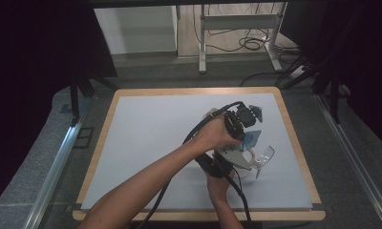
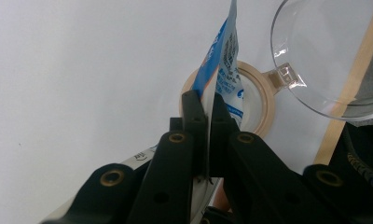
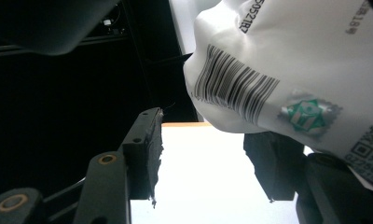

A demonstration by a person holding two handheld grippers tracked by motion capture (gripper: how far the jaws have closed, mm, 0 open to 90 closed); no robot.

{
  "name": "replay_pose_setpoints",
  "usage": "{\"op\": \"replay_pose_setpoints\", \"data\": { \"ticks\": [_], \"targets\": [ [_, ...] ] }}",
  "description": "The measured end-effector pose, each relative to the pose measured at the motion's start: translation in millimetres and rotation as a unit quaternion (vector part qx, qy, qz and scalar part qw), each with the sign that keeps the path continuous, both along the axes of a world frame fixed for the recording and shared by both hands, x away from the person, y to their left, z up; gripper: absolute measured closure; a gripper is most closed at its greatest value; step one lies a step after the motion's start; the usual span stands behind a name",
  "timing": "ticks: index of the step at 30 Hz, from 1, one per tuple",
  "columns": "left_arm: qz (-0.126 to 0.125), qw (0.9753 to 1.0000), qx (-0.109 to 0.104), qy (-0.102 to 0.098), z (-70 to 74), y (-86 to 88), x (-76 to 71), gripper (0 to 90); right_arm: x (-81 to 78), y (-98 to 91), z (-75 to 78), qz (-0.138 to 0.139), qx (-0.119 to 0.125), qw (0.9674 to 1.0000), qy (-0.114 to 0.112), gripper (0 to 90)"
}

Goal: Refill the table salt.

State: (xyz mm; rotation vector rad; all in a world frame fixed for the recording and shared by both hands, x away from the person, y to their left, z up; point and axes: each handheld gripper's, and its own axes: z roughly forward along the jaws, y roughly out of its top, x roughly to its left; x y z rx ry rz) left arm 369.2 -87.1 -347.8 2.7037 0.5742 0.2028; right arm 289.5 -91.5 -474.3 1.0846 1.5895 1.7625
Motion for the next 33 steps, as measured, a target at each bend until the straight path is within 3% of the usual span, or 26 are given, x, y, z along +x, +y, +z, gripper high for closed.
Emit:
{"op": "replay_pose_setpoints", "data": {
  "ticks": [20, 33],
  "targets": [
    [-0.005, 0.9999, 0.007, 0.006, -2.9, -5.5, 2.4, 90.0, 0.2, -2.7, -0.3, 0.000, 0.006, 1.0000, 0.008, 47.7],
    [-0.003, 1.0000, 0.008, 0.005, -3.6, -6.6, 2.4, 90.0, 2.9, -3.3, -5.9, -0.001, -0.003, 1.0000, 0.002, 48.8]
  ]
}}
